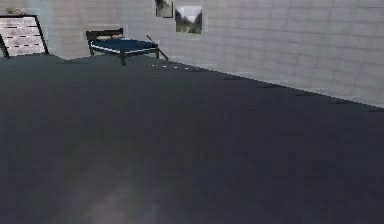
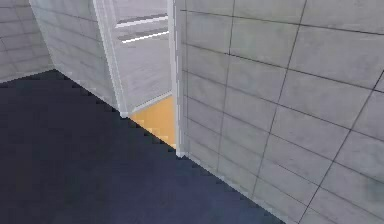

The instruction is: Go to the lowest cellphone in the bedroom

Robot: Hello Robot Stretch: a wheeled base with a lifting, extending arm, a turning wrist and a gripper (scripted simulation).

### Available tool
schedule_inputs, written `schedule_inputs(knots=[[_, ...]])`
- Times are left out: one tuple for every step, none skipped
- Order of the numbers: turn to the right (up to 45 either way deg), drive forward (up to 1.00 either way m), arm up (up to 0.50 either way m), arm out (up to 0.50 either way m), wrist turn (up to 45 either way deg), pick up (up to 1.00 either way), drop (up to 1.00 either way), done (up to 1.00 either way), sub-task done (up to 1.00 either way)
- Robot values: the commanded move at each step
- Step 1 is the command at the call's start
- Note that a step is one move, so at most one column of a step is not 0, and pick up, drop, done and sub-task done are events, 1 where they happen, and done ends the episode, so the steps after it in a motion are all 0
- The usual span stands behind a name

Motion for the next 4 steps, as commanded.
schedule_inputs(knots=[[-15.0,0.00,0.00,0.00,0.0,0.00,0.00,0.00,0.00],[0.0,0.10,0.00,0.00,0.0,0.00,0.00,0.00,0.00],[0.0,1.00,0.00,0.00,0.0,0.00,0.00,0.00,0.00],[0.0,1.00,0.00,0.00,0.0,0.00,0.00,0.00,0.00]])
